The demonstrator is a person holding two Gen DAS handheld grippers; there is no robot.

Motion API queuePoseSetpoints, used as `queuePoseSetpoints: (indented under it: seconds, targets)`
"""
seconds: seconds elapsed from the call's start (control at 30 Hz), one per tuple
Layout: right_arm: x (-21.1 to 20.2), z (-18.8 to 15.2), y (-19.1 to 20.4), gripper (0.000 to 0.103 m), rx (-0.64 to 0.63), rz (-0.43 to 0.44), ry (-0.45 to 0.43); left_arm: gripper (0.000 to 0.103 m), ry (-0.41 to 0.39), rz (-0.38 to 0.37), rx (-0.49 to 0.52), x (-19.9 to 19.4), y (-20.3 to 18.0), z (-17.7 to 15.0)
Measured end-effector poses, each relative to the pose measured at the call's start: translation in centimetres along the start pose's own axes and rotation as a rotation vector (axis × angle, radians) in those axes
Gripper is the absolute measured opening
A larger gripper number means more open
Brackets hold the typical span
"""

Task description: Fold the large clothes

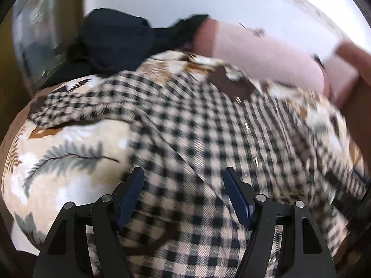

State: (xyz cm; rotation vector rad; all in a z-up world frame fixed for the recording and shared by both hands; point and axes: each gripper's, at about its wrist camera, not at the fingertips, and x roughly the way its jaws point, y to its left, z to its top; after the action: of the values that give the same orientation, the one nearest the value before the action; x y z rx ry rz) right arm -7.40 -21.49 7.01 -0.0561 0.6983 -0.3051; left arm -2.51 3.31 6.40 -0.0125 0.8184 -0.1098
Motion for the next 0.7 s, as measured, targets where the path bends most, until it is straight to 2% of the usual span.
queuePoseSetpoints:
  seconds: [0.1,0.27,0.43,0.5,0.57,0.67,0.7]
  targets:
    - [-0.2,-0.1,-0.2,0.097,-0.011,-0.020,-0.006,0.070,0.012,0.003,0.055,0.9,-1.4,-1.6]
    - [0.5,-1.0,0.6,0.097,-0.044,-0.036,0.004,0.071,0.038,0.017,0.101,1.8,-1.6,-3.1]
    - [0.6,-1.1,1.0,0.092,-0.048,-0.017,-0.050,0.077,0.062,0.009,0.078,3.0,-1.7,-3.4]
    - [0.8,-1.0,0.9,0.091,-0.037,0.022,-0.042,0.079,0.052,0.021,0.082,3.2,-1.8,-3.4]
    - [0.9,-1.1,0.5,0.091,-0.008,0.099,-0.030,0.080,0.047,0.021,0.080,3.3,-1.9,-3.4]
    - [1.7,-1.0,0.6,0.091,0.033,0.231,0.044,0.080,0.057,0.011,0.074,3.5,-1.8,-3.3]
    - [1.8,-1.1,0.8,0.091,0.028,0.236,0.054,0.080,0.063,0.008,0.074,3.6,-1.9,-3.2]
